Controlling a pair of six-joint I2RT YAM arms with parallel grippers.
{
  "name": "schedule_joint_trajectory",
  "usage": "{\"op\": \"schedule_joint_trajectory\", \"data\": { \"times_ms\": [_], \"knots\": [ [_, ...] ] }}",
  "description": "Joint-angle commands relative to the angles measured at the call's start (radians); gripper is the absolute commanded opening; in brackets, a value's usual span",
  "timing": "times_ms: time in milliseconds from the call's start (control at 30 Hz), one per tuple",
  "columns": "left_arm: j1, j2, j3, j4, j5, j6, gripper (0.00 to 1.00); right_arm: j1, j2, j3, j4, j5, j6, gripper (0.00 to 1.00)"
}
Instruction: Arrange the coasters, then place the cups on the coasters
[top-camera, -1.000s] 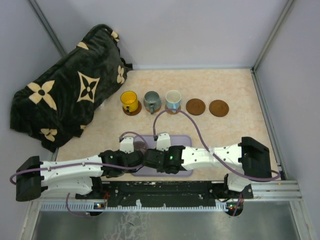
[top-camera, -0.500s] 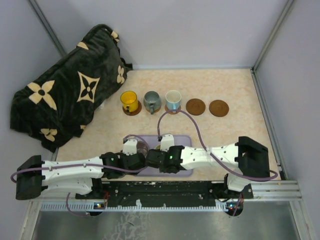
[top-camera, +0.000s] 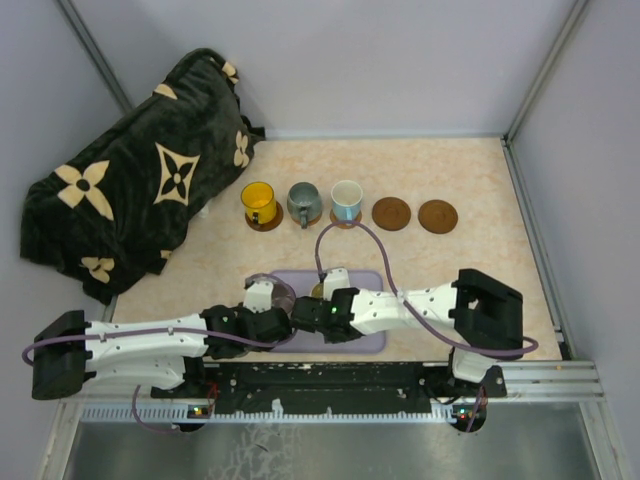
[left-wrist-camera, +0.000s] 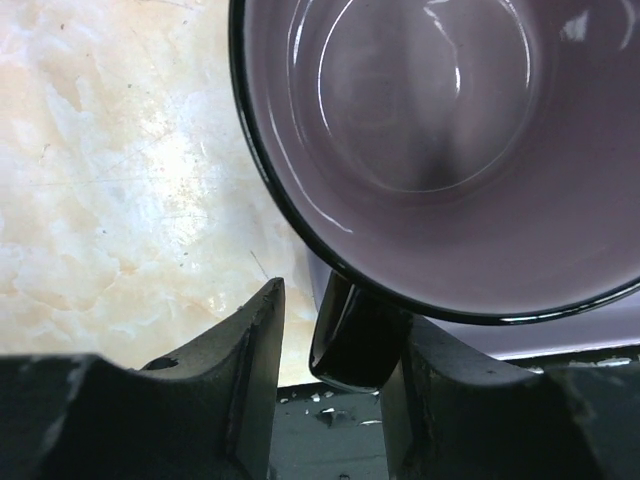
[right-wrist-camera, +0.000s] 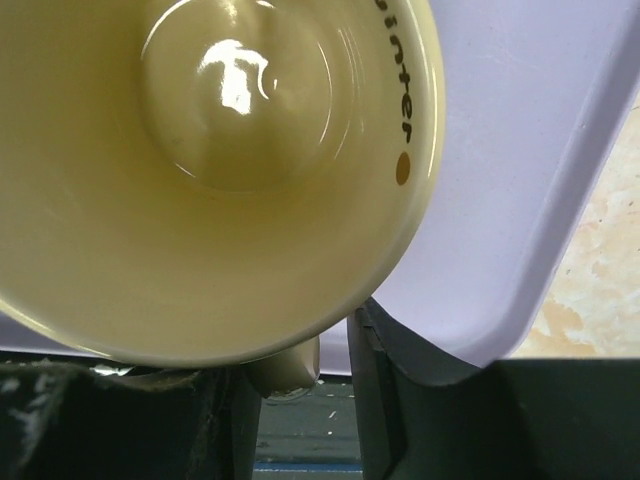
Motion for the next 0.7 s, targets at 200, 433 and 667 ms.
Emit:
{"op": "schedule_joint_trajectory", "data": {
  "times_ms": [200,433,667],
  "knots": [
    [-0.012,-0.029,0.066,0.268,-0.007,-0.009,0.46,0.020,0.079,0.028,0.048,0.080,-0.041,0.40],
    [-0.018,-0.045,0.057,0.275,-0.019,0.001,0.47,0.020,0.025,0.047,0.094,0.105,-0.103,0.42],
    [-0.035,-0.076,0.032,0.325,-0.032,0.027,0.48,0.020,-0.024,0.041,0.123,0.119,-0.129,0.42]
  ]
}}
